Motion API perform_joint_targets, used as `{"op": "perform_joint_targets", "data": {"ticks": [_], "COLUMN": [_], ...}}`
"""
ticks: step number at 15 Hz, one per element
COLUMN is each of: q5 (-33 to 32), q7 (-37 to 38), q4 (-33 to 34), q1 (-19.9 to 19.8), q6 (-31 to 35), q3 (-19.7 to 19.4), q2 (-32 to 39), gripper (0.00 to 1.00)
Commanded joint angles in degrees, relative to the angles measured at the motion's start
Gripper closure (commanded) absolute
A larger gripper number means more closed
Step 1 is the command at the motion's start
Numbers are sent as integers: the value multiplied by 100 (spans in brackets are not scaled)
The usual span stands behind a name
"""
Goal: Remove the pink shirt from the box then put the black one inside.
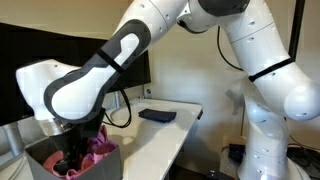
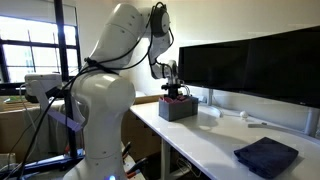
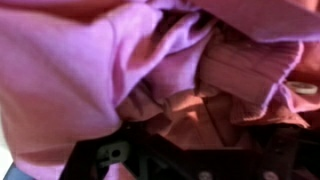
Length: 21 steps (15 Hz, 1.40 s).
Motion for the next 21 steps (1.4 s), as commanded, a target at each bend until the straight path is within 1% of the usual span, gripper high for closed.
{"op": "perform_joint_targets", "data": {"ticks": [1, 2, 3, 4, 9, 13, 14, 16, 18, 19, 21], "q5": [-311, -294, -319, -336, -383, -448, -374, -324, -383, -415, -445], "q7": [386, 396, 449, 511, 910, 1225, 1163, 1270, 1378, 1389, 1419], "q4": [-499, -580, -597, -603, -569, -601, -423, -379, -294, -223, -43], "q1": [232, 249, 288, 324, 442, 504, 462, 439, 435, 428, 409], "q6": [-52, -89, -159, -188, -234, -241, -492, -657, -856, -961, -1165], "q3": [-191, -180, -189, -204, -230, -247, -247, -242, -263, -270, -280], "q2": [56, 9, -20, -53, -202, -322, -420, -526, -644, -700, -771], "gripper": [0, 25, 27, 32, 66, 90, 92, 97, 97, 94, 93]}}
